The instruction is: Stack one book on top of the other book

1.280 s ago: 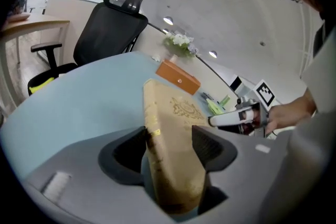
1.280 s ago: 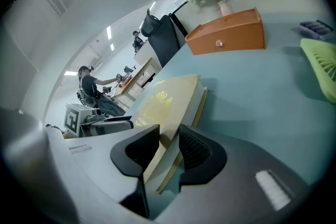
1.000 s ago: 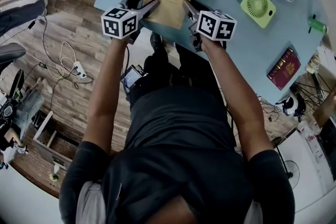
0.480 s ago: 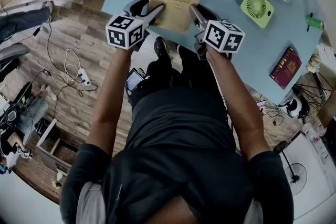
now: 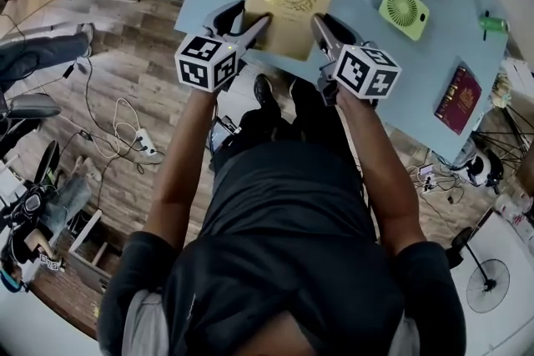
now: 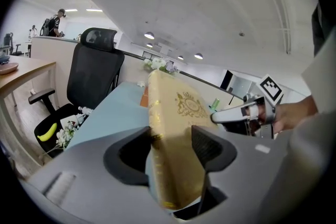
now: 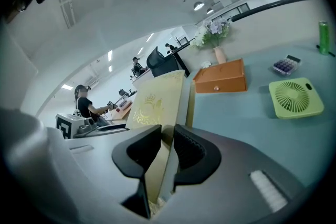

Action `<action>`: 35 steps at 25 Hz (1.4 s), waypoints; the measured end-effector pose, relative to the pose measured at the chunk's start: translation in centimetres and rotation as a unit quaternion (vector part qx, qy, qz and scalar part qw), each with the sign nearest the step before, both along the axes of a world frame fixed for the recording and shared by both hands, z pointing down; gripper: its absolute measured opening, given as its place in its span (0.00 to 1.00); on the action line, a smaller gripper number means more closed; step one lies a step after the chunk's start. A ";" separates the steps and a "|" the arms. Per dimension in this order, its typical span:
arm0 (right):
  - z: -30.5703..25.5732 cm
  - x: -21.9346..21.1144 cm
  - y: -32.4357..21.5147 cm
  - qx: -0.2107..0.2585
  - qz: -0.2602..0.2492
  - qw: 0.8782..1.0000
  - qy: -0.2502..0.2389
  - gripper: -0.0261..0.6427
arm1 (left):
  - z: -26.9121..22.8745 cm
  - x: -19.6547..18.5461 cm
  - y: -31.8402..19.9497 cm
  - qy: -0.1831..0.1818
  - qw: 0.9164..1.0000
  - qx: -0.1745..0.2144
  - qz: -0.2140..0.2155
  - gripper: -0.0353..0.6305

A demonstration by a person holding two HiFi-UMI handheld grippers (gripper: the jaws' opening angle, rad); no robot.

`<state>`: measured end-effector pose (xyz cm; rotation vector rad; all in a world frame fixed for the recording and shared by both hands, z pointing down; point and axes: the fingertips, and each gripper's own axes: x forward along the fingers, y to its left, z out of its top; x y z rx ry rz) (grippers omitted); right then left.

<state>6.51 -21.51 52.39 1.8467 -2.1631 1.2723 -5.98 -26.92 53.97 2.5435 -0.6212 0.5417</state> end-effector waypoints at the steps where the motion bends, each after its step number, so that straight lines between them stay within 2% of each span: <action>1: -0.5 -0.1 0.2 0.004 0.003 1.000 0.003 0.15 | -0.4 0.0 0.2 0.001 1.000 0.004 0.003 0.49; 7: -3.3 0.1 2.2 0.028 0.027 0.999 0.022 0.15 | -3.2 0.5 1.6 0.010 0.999 0.028 0.029 0.49; 13: -6.2 1.6 4.8 0.052 0.066 0.996 0.041 0.15 | -5.9 2.5 3.3 0.024 0.996 0.052 0.071 0.48; 25: -9.7 6.4 11.8 0.075 0.149 0.984 0.070 0.15 | -8.8 8.6 8.6 0.047 0.986 0.064 0.145 0.47; 35: -10.1 12.4 19.0 0.087 0.194 0.975 0.061 0.15 | -9.8 15.3 14.8 0.034 0.977 0.081 0.193 0.47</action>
